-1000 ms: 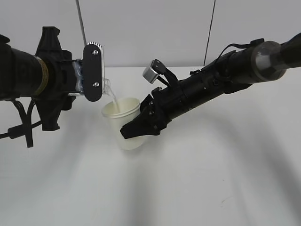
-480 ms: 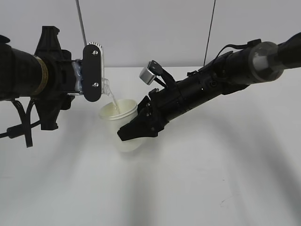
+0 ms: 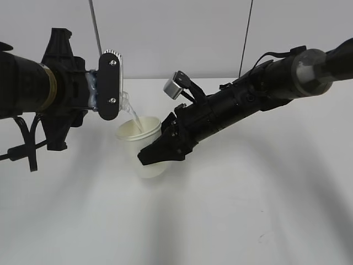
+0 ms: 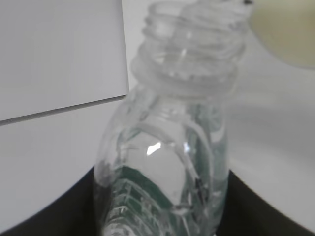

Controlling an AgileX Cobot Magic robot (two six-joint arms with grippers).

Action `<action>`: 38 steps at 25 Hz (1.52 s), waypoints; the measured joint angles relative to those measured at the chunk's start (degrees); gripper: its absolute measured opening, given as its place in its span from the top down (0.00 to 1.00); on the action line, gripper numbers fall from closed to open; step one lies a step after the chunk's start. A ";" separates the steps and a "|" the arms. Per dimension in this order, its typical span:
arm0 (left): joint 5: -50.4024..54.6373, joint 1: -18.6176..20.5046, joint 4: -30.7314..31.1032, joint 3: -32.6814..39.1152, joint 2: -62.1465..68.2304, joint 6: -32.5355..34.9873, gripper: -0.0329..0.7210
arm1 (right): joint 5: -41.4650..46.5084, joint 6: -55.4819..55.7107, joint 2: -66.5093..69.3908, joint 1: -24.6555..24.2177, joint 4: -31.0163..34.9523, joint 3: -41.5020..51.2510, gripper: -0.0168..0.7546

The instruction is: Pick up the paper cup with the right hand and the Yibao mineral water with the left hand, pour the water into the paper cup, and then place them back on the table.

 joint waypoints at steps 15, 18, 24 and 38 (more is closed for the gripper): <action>0.24 0.00 0.53 0.00 0.00 0.00 0.45 | 0.00 0.09 0.00 0.00 0.00 0.00 0.28; 0.53 0.00 1.07 0.00 0.00 0.00 0.45 | 0.00 0.09 0.00 0.00 0.00 0.00 0.28; 0.73 0.00 2.38 0.00 0.00 0.00 0.45 | 0.00 0.09 0.00 0.00 0.00 0.00 0.28; 0.73 0.00 2.62 0.00 0.00 -0.49 0.45 | 0.00 0.09 0.00 0.00 0.00 0.00 0.28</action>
